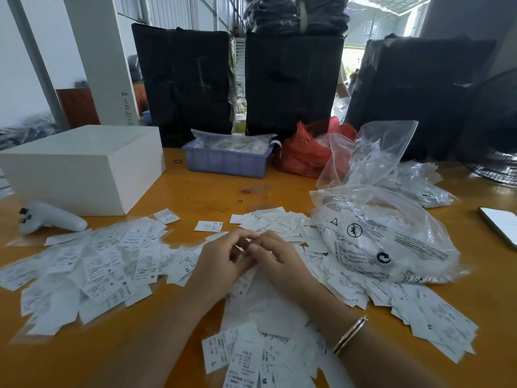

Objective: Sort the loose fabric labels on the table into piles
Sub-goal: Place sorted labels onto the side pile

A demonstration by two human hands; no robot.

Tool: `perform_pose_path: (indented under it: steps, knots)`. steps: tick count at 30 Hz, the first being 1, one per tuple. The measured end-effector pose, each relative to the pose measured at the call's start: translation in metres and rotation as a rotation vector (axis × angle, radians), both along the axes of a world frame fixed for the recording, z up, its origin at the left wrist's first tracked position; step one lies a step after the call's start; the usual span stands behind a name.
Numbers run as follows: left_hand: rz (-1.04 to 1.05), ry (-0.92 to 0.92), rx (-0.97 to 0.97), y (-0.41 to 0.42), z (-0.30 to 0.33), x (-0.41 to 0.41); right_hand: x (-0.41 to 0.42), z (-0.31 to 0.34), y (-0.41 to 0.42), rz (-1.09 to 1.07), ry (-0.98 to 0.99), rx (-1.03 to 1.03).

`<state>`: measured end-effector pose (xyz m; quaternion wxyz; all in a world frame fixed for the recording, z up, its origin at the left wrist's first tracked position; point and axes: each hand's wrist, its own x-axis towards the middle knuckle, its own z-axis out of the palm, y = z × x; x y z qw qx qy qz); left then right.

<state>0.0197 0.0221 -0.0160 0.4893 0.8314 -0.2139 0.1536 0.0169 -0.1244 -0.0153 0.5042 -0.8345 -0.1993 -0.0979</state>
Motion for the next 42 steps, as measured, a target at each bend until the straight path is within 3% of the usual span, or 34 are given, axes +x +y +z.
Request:
perform_pose_path:
  steps: [2, 4, 10, 12, 17, 21, 23, 26, 31, 36, 42]
  knots:
    - [-0.006, -0.014, 0.024, 0.0, 0.0, 0.0, 0.0, -0.001, 0.003, -0.005, -0.054, -0.143]
    - [0.024, -0.035, 0.004, 0.001, 0.001, 0.0, 0.0, 0.003, 0.002, -0.051, -0.1, -0.145]
    - [0.418, -0.042, -0.065, 0.021, -0.001, 0.015, 0.012, 0.039, -0.048, -0.469, -0.233, 0.27]
    - [0.544, 0.002, -0.082, 0.031, -0.003, 0.021, 0.021, 0.047, -0.078, -0.61, -0.27, 0.283]
    - [0.66, -0.033, 0.029, 0.049, -0.009, 0.029, 0.044, 0.051, -0.143, -0.855, -0.103, -0.097]
    - [0.737, -0.056, 0.233, 0.045, -0.01, 0.027, 0.057, 0.033, -0.163, -0.783, 0.193, -0.497]
    - [0.661, -0.172, 0.281, 0.036, -0.007, 0.023, 0.059, 0.025, -0.16, -0.76, 0.302, -0.607]
    - [0.363, -0.307, 0.317, 0.018, -0.005, 0.013, 0.062, 0.021, -0.157, -0.798, 0.304, -0.657]
    - [0.016, -0.306, 0.395, 0.003, -0.011, 0.007, 0.061, 0.026, -0.164, -0.866, 0.297, -0.455]
    - [0.023, -0.215, 0.381, 0.008, -0.012, 0.012, 0.055, 0.031, -0.169, -0.93, 0.26, -0.521]
    - [0.133, -0.107, 0.385, 0.008, -0.018, 0.015, 0.045, 0.037, -0.166, -1.027, -0.076, -0.331]
